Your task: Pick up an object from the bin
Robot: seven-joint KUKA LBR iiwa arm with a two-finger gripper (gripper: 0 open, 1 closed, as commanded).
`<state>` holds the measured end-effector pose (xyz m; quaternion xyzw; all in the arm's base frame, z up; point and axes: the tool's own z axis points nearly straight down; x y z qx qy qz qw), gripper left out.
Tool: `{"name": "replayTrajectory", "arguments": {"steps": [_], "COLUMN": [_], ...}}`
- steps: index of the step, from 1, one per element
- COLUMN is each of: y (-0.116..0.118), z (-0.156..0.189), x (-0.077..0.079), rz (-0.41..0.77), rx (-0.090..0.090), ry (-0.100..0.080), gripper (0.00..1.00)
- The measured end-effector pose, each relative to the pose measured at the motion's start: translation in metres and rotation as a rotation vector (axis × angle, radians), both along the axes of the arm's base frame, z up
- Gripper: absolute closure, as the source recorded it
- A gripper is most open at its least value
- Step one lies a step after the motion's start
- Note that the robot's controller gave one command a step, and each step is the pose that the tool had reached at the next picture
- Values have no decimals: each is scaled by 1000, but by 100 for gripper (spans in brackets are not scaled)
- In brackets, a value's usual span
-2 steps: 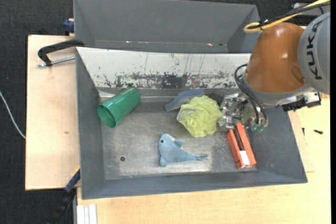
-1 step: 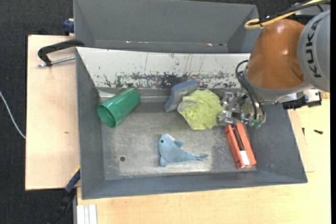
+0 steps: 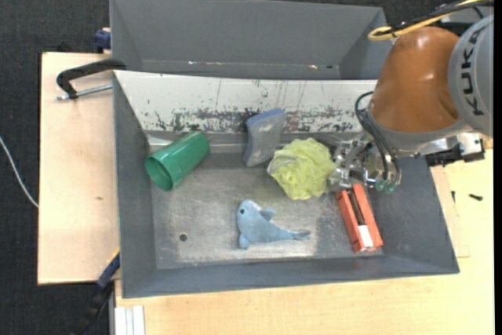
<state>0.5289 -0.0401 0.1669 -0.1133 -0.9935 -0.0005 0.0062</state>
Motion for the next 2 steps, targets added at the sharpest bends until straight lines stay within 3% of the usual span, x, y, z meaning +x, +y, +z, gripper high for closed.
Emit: {"name": "replayTrajectory", "arguments": {"steps": [1,2], "y": [-3,-3], "z": [4,90], "x": [14,6], "rz": [-40,184], "rx": [-2,-2], "ry": [-32,-18], "gripper": [100,100]}}
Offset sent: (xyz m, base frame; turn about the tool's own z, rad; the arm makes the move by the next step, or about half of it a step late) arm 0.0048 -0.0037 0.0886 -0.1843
